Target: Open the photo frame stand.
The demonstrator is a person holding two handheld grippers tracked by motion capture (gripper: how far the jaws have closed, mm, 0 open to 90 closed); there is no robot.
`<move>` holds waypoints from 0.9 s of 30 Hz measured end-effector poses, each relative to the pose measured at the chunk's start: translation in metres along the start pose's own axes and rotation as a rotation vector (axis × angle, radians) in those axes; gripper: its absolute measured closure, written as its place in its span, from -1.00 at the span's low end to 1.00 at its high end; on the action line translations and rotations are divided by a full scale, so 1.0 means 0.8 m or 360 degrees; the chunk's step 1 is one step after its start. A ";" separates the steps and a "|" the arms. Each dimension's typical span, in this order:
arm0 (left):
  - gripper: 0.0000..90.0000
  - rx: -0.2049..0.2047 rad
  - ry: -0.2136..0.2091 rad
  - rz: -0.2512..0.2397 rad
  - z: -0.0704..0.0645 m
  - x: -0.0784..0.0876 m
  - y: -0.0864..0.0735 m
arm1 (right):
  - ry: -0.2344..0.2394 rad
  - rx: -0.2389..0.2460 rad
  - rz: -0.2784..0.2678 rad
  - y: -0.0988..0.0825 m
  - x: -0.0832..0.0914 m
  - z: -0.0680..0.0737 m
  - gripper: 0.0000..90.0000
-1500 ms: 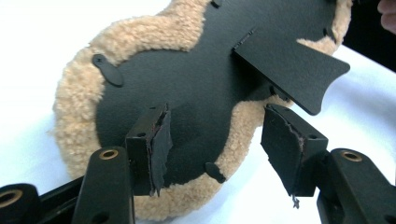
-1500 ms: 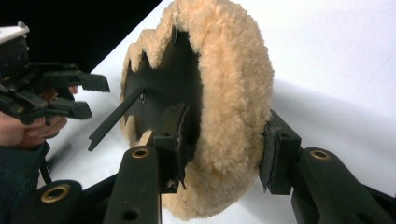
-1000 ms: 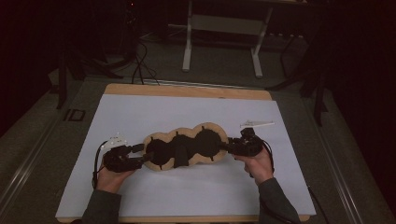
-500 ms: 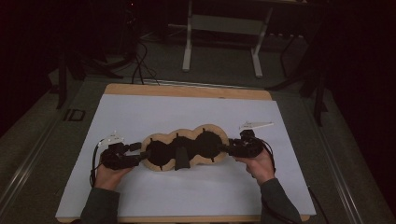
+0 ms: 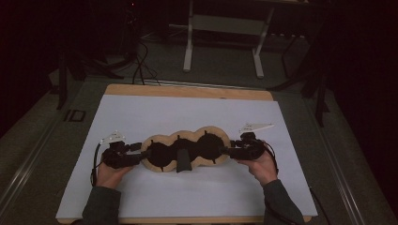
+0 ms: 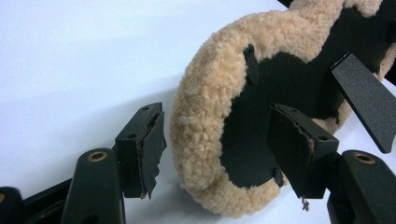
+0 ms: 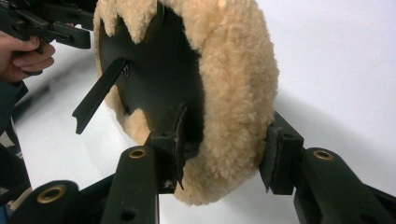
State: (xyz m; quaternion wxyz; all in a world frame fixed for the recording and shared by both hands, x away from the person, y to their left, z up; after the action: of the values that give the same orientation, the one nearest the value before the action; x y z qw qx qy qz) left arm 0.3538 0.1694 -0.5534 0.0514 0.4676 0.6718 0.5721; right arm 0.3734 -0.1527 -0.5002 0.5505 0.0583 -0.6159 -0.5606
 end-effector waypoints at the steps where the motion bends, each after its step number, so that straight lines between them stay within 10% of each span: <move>1: -0.18 -0.0007 0.0004 0.0005 0.000 0.000 0.000 | 0.0000 0.0003 0.0001 0.000 0.000 0.000 0.24; 27: 0.01 0.0010 -0.0104 0.0210 -0.005 -0.017 -0.020 | -0.0007 0.0123 0.0012 -0.007 0.002 0.001 0.25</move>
State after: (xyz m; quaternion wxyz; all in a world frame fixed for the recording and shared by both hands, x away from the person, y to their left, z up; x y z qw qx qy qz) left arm 0.3496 0.1590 -0.5717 0.0340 0.5294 0.6395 0.5565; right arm 0.3691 -0.1555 -0.5033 0.5486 0.0760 -0.6385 -0.5343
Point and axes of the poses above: each handheld gripper's, and its own axes: x roughly backward along the jaws, y roughly out of its top, z roughly to its left, the point moved 8 cm from there along -x, roughly forward along the jaws, and after that the axes turned 1 degree about -y, right-handed, at the moved point
